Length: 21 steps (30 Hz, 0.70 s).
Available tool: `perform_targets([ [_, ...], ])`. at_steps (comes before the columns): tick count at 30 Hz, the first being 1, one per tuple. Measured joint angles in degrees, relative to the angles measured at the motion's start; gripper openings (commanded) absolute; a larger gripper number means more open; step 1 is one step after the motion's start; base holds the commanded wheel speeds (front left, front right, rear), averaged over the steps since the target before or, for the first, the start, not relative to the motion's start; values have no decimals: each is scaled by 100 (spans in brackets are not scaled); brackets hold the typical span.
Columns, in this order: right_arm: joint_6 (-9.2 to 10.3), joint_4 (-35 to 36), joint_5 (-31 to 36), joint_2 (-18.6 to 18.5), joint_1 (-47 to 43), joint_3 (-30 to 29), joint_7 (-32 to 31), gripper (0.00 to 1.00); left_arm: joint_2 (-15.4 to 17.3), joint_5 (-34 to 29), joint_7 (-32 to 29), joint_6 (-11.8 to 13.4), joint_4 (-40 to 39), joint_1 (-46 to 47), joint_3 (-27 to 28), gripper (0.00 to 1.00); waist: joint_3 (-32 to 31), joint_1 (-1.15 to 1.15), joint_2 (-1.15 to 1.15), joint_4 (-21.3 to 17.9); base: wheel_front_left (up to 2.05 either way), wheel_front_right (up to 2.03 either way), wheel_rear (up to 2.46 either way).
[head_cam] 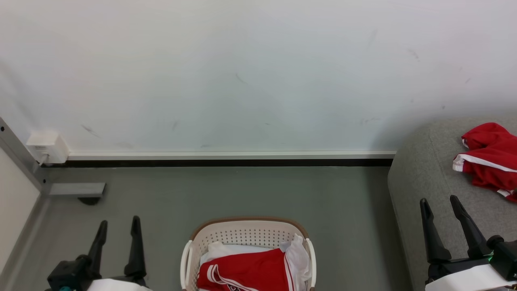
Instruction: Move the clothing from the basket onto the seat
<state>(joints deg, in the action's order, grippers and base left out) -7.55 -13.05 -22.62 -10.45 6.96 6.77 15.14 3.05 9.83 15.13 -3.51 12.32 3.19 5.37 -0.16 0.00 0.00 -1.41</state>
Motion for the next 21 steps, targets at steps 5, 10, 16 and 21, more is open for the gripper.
perform_targets([
  [5,0,-11,-63,-4,58,57,0,100,-12,-29,0,-51,25,38,9,100,53,0,0,-39,0,0,0],
  [10,0,-44,-87,1,227,97,0,100,-20,-29,0,-82,79,179,-46,100,195,0,0,-107,0,0,0],
  [16,0,16,-163,3,525,165,0,100,-24,-29,0,-126,165,462,-181,100,523,0,0,-211,0,0,0],
  [21,0,127,-209,-12,768,152,0,100,-24,-129,0,-209,213,812,-332,100,881,0,0,-324,0,0,0],
])
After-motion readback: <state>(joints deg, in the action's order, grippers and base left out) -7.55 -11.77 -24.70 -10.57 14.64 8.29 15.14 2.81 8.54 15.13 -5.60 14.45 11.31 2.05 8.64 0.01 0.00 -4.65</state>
